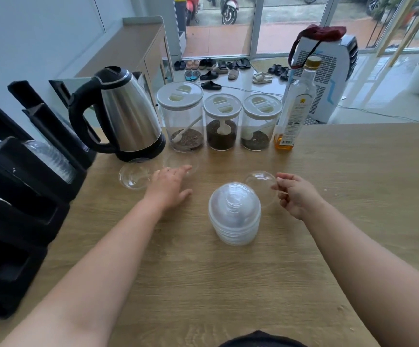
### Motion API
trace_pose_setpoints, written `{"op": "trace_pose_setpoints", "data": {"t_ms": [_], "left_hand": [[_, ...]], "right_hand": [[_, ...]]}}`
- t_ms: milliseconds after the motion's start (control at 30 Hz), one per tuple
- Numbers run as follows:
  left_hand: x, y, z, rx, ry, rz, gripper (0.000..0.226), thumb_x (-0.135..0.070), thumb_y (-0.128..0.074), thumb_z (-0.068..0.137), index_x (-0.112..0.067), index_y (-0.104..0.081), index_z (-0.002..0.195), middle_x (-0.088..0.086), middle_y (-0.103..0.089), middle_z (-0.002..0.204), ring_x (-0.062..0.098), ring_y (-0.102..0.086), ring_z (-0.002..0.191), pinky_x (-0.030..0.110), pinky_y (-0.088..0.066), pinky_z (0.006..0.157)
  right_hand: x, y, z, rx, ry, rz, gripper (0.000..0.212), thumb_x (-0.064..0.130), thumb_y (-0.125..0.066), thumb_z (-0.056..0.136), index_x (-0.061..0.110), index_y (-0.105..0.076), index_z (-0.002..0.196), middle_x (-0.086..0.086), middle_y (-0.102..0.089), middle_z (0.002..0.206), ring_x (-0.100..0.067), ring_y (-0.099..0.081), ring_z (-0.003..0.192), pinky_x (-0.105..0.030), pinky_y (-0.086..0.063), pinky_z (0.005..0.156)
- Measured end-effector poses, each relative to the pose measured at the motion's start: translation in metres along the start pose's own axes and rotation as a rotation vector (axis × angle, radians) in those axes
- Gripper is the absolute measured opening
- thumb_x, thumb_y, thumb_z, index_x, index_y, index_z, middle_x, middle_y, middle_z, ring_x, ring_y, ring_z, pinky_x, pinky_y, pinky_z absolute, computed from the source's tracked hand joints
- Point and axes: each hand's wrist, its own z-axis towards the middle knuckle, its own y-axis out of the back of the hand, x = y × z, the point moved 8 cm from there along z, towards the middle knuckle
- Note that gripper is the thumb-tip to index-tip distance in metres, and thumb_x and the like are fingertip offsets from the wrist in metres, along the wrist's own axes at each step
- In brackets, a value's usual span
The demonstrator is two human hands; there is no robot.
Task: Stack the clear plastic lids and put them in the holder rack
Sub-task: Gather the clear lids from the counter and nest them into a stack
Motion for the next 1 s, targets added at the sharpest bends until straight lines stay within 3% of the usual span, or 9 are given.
{"op": "trace_pose_setpoints", "data": {"t_ms": [100, 200, 300, 367, 467, 567, 700, 867, 1000], "left_hand": [[-0.010, 0.013, -0.008, -0.258, -0.089, -0.185, 0.054, -0.014, -0.064, 0.088, -0.023, -0.048, 0.139, 0.001, -0.071, 0.098, 0.027, -0.066, 0.092, 0.042, -0.051, 0.083], [-0.015, 0.022, -0.024, -0.406, -0.054, -0.547, 0.048, -0.010, -0.065, 0.090, -0.025, -0.050, 0.132, -0.004, -0.069, 0.086, 0.014, -0.066, 0.075, 0.026, -0.054, 0.067], [-0.012, 0.003, -0.036, -0.410, 0.249, -1.298, 0.038, -0.008, -0.057, 0.097, -0.030, -0.047, 0.126, 0.007, -0.070, 0.093, 0.015, -0.069, 0.083, 0.026, -0.057, 0.077], [-0.010, -0.018, -0.044, -0.438, 0.486, -1.712, 0.036, -0.003, -0.048, 0.100, -0.026, -0.044, 0.128, 0.010, -0.070, 0.092, 0.016, -0.067, 0.081, 0.028, -0.056, 0.077], [-0.005, -0.038, -0.056, -0.491, 0.698, -1.962, 0.040, 0.000, -0.041, 0.102, -0.026, -0.041, 0.132, 0.008, -0.068, 0.090, 0.016, -0.065, 0.078, 0.028, -0.054, 0.077], [0.003, -0.053, -0.063, -0.416, 0.804, -1.891, 0.022, -0.004, -0.043, 0.102, -0.021, -0.052, 0.113, 0.007, -0.064, 0.089, 0.015, -0.064, 0.076, 0.024, -0.053, 0.069], [0.020, -0.054, -0.063, -0.364, 0.794, -1.618, 0.003, -0.017, -0.059, 0.097, -0.017, -0.056, 0.096, 0.015, -0.059, 0.105, 0.014, -0.063, 0.073, 0.024, -0.054, 0.057], [0.017, -0.029, -0.063, -0.202, 0.545, -1.054, 0.082, -0.063, -0.080, 0.059, -0.027, -0.055, 0.129, -0.003, -0.030, 0.136, 0.014, -0.061, 0.095, 0.033, -0.054, 0.088], [0.004, -0.019, -0.060, -0.118, 0.398, -0.904, 0.096, -0.055, -0.087, 0.054, -0.034, -0.049, 0.140, -0.003, -0.021, 0.150, 0.019, -0.053, 0.112, 0.030, -0.047, 0.095]], "right_hand": [[-0.009, 0.010, 0.001, -0.059, -0.012, -0.072, 0.012, 0.009, -0.050, 0.097, 0.015, -0.059, 0.095, -0.008, -0.063, 0.071, -0.010, -0.037, 0.044, -0.020, -0.030, 0.038], [-0.008, 0.018, -0.003, -0.088, 0.018, -0.175, 0.013, 0.013, -0.048, 0.098, 0.010, -0.060, 0.101, -0.008, -0.057, 0.071, -0.013, -0.040, 0.048, -0.024, -0.031, 0.045], [-0.003, 0.021, -0.002, -0.107, 0.092, -0.346, 0.017, 0.021, -0.053, 0.095, 0.011, -0.063, 0.104, -0.006, -0.061, 0.084, -0.016, -0.051, 0.063, -0.029, -0.044, 0.056], [0.004, 0.020, -0.002, -0.131, 0.205, -0.475, 0.026, 0.040, -0.057, 0.090, 0.019, -0.064, 0.106, -0.005, -0.062, 0.105, -0.018, -0.059, 0.086, -0.036, -0.052, 0.077], [0.015, 0.004, -0.011, -0.050, 0.442, -0.685, 0.049, 0.059, -0.060, 0.083, 0.029, -0.058, 0.122, 0.001, -0.047, 0.128, -0.016, -0.046, 0.115, -0.040, -0.040, 0.101], [0.011, -0.015, -0.020, 0.038, 0.568, -1.030, 0.066, 0.057, -0.066, 0.079, 0.034, -0.046, 0.137, 0.003, -0.033, 0.146, -0.025, -0.028, 0.132, -0.045, -0.028, 0.111], [0.008, -0.020, -0.021, 0.021, 0.585, -1.059, 0.068, 0.052, -0.070, 0.077, 0.036, -0.045, 0.139, 0.002, -0.027, 0.151, -0.029, -0.022, 0.137, -0.048, -0.022, 0.114], [0.004, -0.024, -0.021, 0.028, 0.592, -1.117, 0.065, 0.045, -0.071, 0.078, 0.039, -0.045, 0.138, 0.004, -0.032, 0.149, -0.028, -0.025, 0.134, -0.045, -0.021, 0.114], [0.002, -0.019, -0.017, -0.003, 0.568, -1.143, 0.071, 0.047, -0.077, 0.072, 0.043, -0.045, 0.135, 0.004, -0.036, 0.146, -0.028, -0.027, 0.133, -0.041, -0.023, 0.111]]}}
